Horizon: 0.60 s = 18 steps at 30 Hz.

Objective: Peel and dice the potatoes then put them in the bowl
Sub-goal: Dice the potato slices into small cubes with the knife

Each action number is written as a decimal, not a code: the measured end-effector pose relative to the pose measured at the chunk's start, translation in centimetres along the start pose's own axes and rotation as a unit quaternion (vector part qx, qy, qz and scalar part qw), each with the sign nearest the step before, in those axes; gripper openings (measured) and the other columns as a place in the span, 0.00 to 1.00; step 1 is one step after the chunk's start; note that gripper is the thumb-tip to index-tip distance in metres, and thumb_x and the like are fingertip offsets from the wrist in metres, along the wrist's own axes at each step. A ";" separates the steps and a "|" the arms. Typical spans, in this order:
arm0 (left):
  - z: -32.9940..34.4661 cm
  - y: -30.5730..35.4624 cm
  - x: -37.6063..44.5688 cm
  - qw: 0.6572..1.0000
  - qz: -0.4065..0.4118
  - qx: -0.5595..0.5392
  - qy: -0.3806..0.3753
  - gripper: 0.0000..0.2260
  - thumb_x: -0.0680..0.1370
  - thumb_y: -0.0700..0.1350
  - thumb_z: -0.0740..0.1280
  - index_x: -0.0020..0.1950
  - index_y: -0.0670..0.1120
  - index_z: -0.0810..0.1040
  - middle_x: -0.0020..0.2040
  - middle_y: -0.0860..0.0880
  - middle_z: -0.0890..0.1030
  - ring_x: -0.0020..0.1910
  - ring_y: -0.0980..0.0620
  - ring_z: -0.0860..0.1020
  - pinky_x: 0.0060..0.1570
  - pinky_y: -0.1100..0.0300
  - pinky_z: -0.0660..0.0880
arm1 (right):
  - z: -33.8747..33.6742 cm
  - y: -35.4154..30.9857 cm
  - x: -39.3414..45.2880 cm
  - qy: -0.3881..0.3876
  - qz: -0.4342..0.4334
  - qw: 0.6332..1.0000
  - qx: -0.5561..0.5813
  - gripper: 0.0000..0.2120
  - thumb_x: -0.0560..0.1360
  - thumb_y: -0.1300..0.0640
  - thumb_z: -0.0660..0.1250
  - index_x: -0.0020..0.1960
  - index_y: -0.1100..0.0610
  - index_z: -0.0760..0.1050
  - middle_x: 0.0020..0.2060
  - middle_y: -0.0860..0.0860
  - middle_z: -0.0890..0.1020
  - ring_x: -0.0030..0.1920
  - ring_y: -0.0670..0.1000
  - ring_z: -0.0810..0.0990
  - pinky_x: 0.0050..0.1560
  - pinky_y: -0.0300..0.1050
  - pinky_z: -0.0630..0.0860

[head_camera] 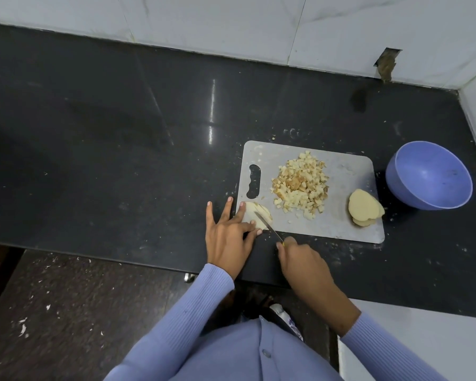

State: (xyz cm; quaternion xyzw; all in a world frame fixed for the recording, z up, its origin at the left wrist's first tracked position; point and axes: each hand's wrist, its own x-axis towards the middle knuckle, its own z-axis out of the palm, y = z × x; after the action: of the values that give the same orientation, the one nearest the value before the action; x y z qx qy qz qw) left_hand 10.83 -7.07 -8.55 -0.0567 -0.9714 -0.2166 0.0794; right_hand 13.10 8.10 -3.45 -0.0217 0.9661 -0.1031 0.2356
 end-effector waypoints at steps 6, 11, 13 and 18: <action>-0.2 0.0 0.1 1.000 0.001 0.008 0.000 0.11 0.72 0.55 0.67 0.41 0.51 0.86 0.56 0.45 0.82 0.64 0.42 0.75 0.70 0.42 0.49 | 0.4 1.9 -2.3 -0.010 0.015 1.000 -0.014 0.12 0.83 0.48 0.46 0.47 0.54 0.59 0.45 0.54 0.80 0.47 0.57 0.80 0.38 0.44 0.65; -0.4 0.0 0.1 1.000 -0.007 0.004 -0.009 0.11 0.72 0.56 0.67 0.41 0.51 0.86 0.56 0.45 0.82 0.64 0.42 0.75 0.70 0.42 0.49 | 0.8 2.4 -2.5 0.003 0.018 1.000 0.004 0.12 0.83 0.49 0.46 0.48 0.54 0.63 0.41 0.52 0.77 0.45 0.56 0.80 0.38 0.43 0.65; -0.4 0.0 0.1 1.000 -0.009 -0.001 -0.011 0.12 0.72 0.56 0.67 0.41 0.51 0.86 0.57 0.45 0.81 0.65 0.42 0.74 0.71 0.43 0.48 | 1.0 2.4 -2.5 0.010 0.020 1.000 0.007 0.13 0.83 0.49 0.47 0.49 0.55 0.64 0.42 0.53 0.79 0.45 0.56 0.80 0.38 0.43 0.65; -0.7 -0.3 0.1 0.999 -0.043 -0.011 0.001 0.07 0.72 0.55 0.72 0.42 0.52 0.86 0.68 0.37 0.72 0.72 0.41 0.64 0.72 0.50 0.37 | 0.6 2.5 -2.2 0.041 0.010 0.998 0.047 0.14 0.83 0.48 0.48 0.44 0.55 0.64 0.32 0.49 0.71 0.38 0.55 0.77 0.36 0.45 0.66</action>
State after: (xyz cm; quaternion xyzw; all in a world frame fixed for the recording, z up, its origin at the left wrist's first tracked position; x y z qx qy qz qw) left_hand 10.76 -7.59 -8.04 -0.0157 -0.9703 -0.2309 0.0703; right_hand 15.32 10.62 -3.49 0.0037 0.9692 -0.1466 0.1978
